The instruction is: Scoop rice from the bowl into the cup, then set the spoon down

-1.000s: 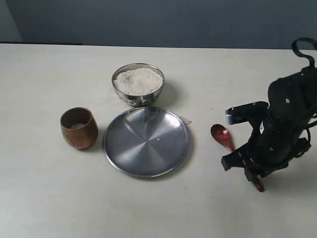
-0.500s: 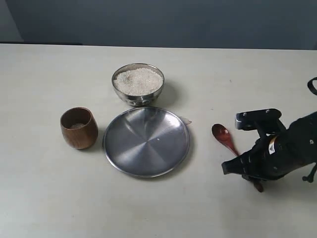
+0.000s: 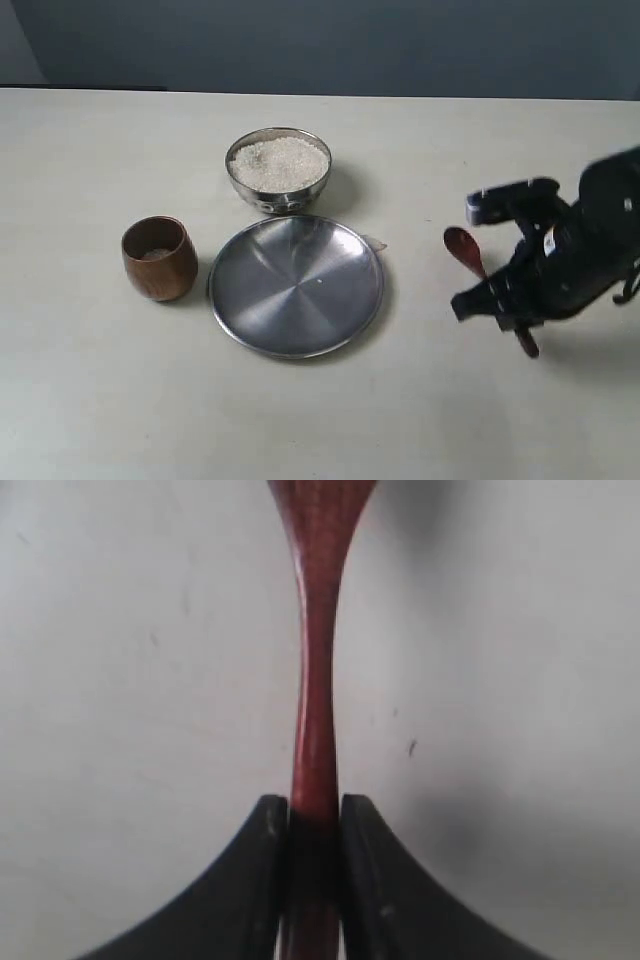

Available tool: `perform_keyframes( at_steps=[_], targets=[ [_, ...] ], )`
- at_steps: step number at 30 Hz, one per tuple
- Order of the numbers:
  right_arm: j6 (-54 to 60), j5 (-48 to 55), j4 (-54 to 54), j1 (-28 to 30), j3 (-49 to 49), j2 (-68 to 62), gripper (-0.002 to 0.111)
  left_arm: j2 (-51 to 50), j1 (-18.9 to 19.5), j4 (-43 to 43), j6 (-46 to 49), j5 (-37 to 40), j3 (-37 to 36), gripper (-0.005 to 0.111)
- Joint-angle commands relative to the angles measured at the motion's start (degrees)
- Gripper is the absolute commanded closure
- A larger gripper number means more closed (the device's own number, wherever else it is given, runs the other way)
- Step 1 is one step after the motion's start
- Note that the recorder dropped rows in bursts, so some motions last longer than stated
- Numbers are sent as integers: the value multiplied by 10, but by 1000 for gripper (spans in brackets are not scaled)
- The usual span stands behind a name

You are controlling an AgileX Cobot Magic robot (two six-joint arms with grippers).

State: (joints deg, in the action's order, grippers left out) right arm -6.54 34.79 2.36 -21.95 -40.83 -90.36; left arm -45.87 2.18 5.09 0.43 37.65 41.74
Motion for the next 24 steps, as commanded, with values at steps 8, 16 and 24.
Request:
perform_keyframes(
  at_steps=[8, 16, 24],
  targets=[
    [80, 352, 126, -25, -428, -89, 109, -1, 1, -1, 0, -3, 0, 106],
    [65, 352, 295, -156, -578, -240, 109, -1, 1, -1, 0, -2, 0, 106],
    [46, 352, 545, -236, -595, -344, 109, -1, 1, -1, 0, -2, 0, 106]
  ],
)
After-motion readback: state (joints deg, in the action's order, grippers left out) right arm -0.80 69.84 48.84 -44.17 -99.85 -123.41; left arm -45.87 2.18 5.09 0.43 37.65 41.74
